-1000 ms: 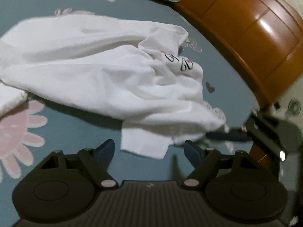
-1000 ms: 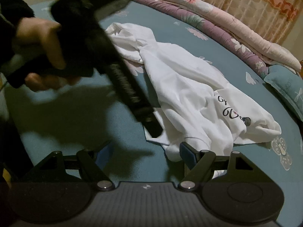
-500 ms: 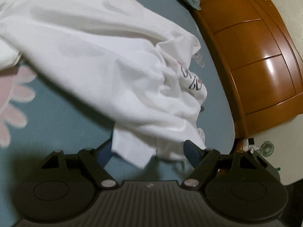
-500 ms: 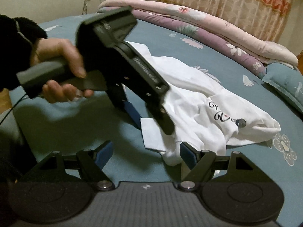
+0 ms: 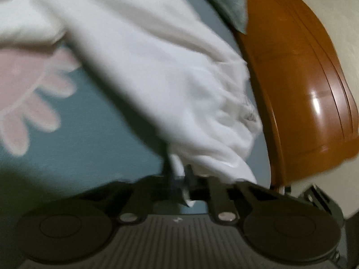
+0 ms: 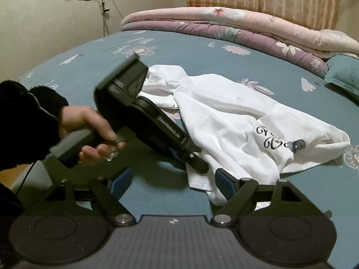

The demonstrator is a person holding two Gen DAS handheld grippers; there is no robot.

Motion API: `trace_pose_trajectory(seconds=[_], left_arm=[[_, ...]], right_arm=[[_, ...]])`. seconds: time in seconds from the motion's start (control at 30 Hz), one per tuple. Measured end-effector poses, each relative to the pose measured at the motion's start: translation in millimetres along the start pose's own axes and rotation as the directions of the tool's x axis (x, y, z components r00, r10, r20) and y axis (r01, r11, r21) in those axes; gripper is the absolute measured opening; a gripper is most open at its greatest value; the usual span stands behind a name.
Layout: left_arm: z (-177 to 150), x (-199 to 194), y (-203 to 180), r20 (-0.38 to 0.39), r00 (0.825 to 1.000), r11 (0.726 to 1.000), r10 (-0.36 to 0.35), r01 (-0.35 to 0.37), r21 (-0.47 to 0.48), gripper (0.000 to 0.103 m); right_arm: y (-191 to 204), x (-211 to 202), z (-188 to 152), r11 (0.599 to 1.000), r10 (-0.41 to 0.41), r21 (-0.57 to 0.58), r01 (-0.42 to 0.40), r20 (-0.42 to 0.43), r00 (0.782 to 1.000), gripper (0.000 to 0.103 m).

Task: Fold clothes
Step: 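Close the left gripper on the shirt hem and lift it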

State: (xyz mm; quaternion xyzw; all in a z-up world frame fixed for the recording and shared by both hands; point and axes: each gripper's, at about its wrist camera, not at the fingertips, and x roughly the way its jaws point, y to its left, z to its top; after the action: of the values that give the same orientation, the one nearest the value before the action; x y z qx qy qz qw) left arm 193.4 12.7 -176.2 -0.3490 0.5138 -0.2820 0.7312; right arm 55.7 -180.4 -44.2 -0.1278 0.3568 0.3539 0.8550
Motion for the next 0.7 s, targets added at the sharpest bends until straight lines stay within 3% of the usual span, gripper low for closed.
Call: trace_pose_trajectory(seconds=[0.4, 0.7], left_arm=[[2.2, 2.9, 2.9, 0.017, 1.0, 1.0, -0.006, 0.006, 0.007, 0.009], [-6.5, -1.3, -16.6, 0.06, 0.995, 0.994, 0.075, -0.079, 0.07, 0.004]], right_arm=[[8.8, 5.8, 1.7, 1.0, -0.007, 0.001, 0.007, -0.01, 1.0, 0.089], [11.7, 6.9, 1.7, 1.0, -0.027, 0.01, 0.027, -0.024, 0.999, 0.089]])
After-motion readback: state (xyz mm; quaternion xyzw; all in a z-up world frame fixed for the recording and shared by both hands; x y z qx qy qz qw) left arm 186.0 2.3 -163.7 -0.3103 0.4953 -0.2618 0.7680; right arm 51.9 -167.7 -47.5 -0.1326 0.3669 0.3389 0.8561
